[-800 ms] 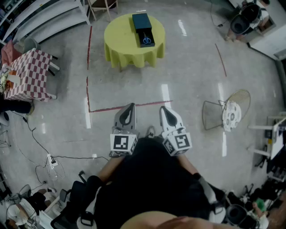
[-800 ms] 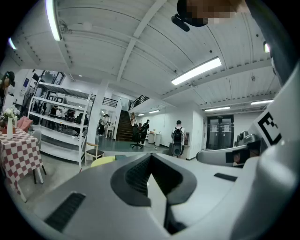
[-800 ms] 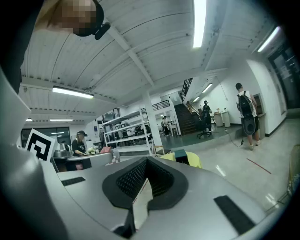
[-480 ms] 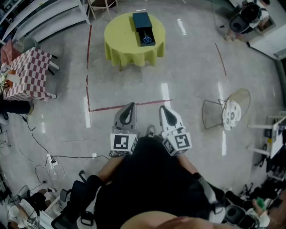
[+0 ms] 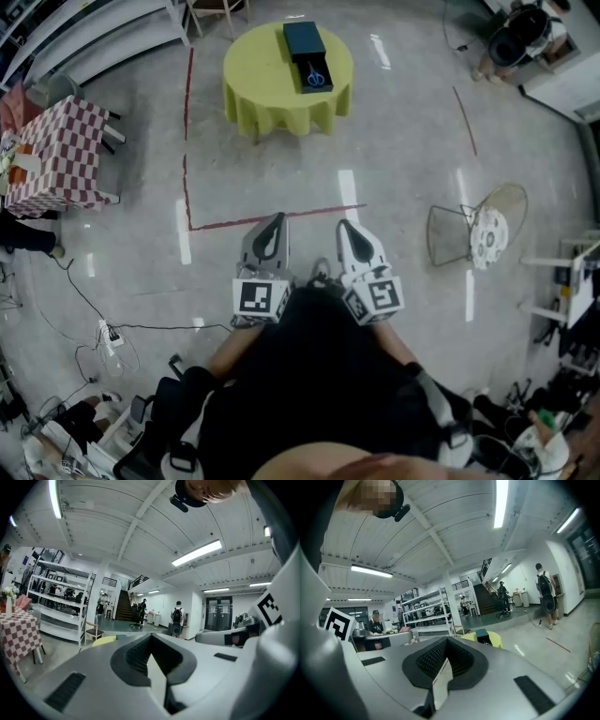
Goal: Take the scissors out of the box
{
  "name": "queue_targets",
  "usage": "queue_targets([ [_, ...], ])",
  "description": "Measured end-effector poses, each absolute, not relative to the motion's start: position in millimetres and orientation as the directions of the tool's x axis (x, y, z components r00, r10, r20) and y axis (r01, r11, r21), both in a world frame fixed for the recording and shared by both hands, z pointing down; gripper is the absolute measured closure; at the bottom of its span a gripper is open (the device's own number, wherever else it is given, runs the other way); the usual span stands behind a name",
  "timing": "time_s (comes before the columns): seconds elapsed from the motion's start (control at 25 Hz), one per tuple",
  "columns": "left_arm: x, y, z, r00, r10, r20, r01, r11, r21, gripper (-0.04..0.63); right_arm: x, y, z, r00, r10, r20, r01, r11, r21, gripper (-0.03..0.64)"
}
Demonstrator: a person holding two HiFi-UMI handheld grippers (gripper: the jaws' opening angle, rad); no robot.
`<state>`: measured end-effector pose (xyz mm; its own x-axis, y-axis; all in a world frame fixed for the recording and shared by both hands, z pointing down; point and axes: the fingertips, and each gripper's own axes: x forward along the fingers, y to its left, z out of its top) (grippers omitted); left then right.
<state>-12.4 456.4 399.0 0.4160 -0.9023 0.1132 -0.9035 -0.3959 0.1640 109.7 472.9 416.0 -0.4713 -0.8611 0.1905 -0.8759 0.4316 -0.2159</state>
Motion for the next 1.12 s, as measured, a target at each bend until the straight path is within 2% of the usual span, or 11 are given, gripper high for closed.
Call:
queue_targets([
  [0.68,-61.6,445.5,410.8,0.489,-0.866,0.103,-0.868,-0.472,0.154,0.601,50.6,460.6,430.0,-0.427,-0.882,0.198,-0.899,0.392,-0.193,0.618],
  [1.12,-49.1,369.1,418.9,0.473,-0.873,0.12,-0.878,-0.454,0.152,0.603,55.5,375.6,435.2,-0.452,-0.873,0.18,-0.887,0.42,-0.192,0.618],
])
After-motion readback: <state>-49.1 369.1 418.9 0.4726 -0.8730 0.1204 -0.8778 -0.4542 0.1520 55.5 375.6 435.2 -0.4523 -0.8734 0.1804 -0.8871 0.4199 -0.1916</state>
